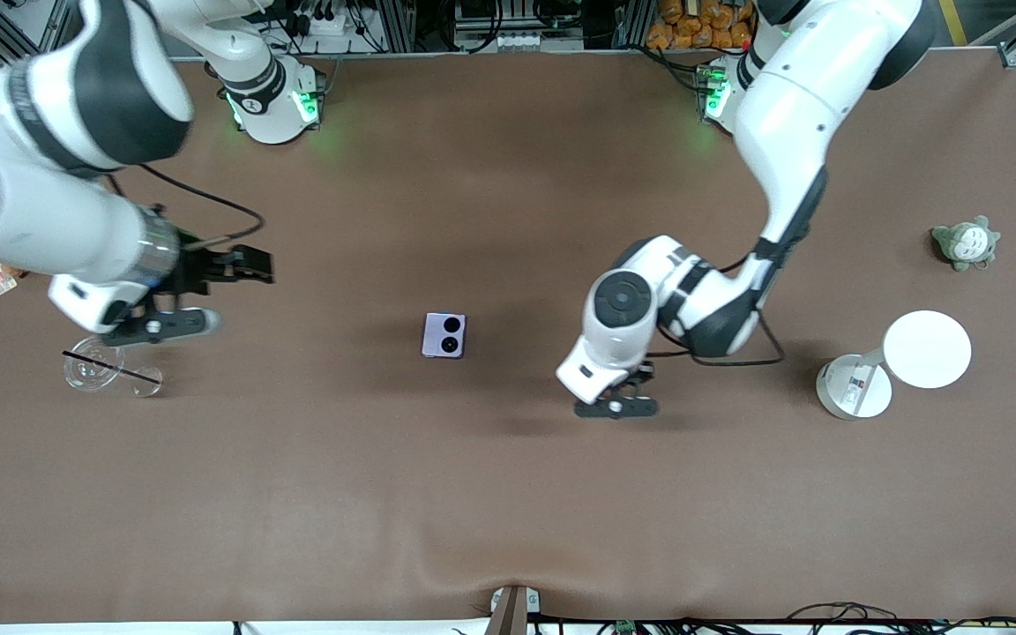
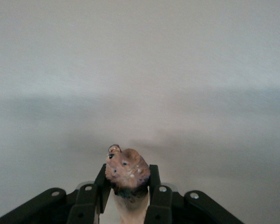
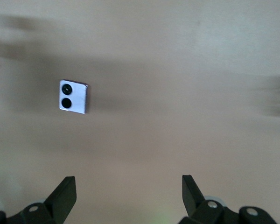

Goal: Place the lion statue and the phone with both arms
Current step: 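Grasp the lion with the left gripper while the right gripper grasps the phone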

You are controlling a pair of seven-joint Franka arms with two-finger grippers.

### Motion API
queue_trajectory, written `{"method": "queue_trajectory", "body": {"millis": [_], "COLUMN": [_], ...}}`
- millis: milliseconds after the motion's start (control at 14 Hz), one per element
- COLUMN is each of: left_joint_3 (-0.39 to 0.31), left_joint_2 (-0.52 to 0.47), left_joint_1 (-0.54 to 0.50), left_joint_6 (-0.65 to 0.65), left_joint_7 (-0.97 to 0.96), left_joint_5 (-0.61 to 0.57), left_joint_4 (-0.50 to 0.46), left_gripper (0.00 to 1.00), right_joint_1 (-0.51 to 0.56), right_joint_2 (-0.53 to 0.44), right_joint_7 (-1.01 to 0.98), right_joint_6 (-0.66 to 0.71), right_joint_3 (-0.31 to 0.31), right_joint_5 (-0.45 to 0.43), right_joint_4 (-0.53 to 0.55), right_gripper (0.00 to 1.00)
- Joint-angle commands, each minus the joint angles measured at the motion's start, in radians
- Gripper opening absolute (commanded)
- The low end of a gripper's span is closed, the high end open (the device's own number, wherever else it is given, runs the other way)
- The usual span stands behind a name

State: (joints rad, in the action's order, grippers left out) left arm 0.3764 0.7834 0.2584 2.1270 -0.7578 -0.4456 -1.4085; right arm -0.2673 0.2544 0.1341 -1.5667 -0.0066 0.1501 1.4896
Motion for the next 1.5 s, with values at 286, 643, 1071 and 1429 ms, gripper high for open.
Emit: {"method": "queue_trajectory", "body": {"millis": [286, 643, 1071, 1429], "left_joint_3": [0.059, 0.156, 0.173, 0.177], "left_joint_2": [-0.044, -0.058, -0.059, -0.101], "left_joint_1": [-0.252, -0.471, -0.603, -0.639], "left_joint_6": [-0.038, -0.045, 0.088, 0.142], "left_joint_7": [0.273, 0.423, 0.505, 0.545], "left_joint_5": [-0.013, -0.013, -0.018, -0.019], "left_joint_4": [-0.033, -0.083, -0.233, -0.312], "left_gripper": [0.0, 0.0, 0.0, 0.0], "right_joint_1": [-0.2, -0.286, -0.424, -0.397], "right_joint_2": [0.181, 0.396, 0.451, 0.451], "right_joint_7": [0.306, 0.314, 0.554, 0.582], "right_joint_6": [-0.238, -0.513, -0.724, -0.737], "right_joint_3": [-0.007, -0.009, -0.033, -0.029], "right_joint_5": [0.0, -0.003, -0.277, -0.282], "right_joint_4": [-0.006, 0.029, 0.139, 0.161], "right_gripper": [1.0, 1.0, 1.0, 1.0]}}
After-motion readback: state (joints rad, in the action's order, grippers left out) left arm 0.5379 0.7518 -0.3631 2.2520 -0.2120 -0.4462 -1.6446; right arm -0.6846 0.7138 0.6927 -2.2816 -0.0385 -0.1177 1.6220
